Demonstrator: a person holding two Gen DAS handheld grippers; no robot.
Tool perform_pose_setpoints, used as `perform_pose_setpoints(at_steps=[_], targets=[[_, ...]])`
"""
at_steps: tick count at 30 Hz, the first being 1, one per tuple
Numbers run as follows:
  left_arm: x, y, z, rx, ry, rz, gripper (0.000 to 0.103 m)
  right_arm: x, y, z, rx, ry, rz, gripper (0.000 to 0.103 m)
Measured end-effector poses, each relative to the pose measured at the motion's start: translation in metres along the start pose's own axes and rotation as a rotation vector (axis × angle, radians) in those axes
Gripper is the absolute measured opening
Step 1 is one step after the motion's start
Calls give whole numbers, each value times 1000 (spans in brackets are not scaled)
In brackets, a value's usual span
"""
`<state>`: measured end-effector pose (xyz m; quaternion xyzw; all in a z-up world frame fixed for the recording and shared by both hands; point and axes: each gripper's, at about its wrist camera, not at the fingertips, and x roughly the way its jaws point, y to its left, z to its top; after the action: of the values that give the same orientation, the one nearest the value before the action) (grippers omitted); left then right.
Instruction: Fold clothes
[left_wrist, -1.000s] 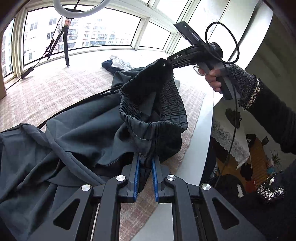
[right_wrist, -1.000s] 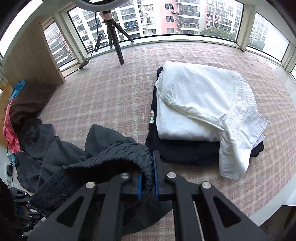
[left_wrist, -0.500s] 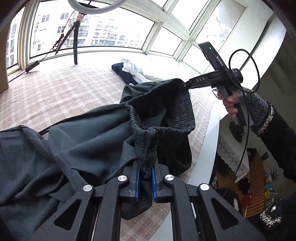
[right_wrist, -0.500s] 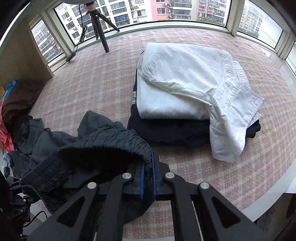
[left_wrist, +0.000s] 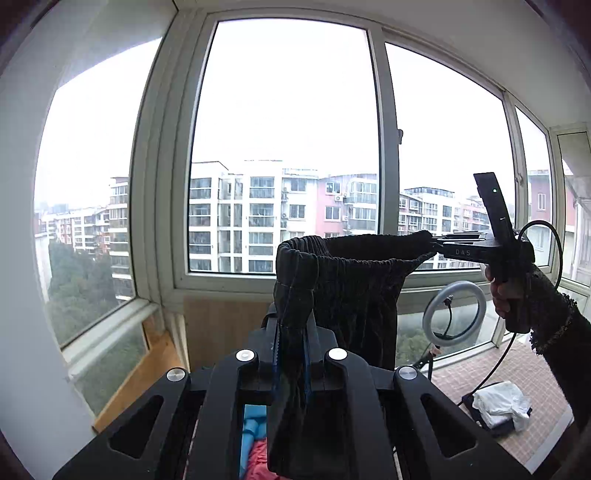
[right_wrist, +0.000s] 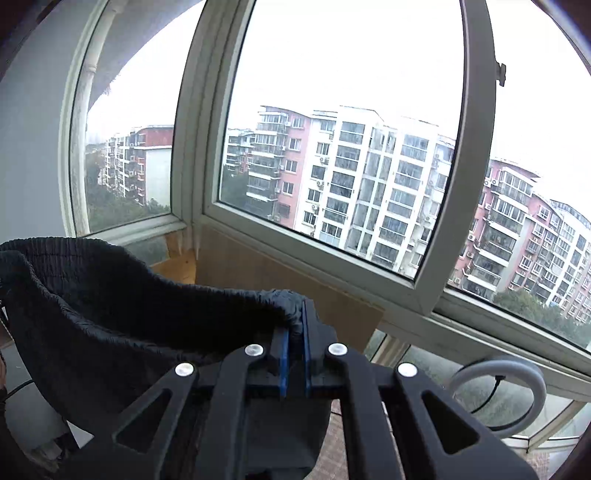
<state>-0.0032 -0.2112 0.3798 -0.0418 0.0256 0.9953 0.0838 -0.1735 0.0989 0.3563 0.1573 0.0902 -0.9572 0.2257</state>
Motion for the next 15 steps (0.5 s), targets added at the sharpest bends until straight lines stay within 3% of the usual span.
perform_pose_setpoints(at_steps=[3, 6, 8, 10, 12, 15], targets=[[-83, -12, 72, 109, -78, 100, 9, -52, 50, 103, -44, -197, 133, 5], [-115, -50, 91, 207, -34, 193, 9, -76, 49, 115, -66, -226, 170, 5], [-118, -80, 73, 245, 18, 184, 9, -91, 45, 119, -79, -236, 189, 5], [-116, -109, 49, 262, 71, 149, 9, -89, 26, 95, -73, -203, 204, 5], [-103, -148, 7, 267, 127, 59, 9, -75, -6, 53, -36, -140, 223, 5], [-58, -218, -69, 263, 253, -80, 9, -46, -64, -36, 20, -2, 205, 5]])
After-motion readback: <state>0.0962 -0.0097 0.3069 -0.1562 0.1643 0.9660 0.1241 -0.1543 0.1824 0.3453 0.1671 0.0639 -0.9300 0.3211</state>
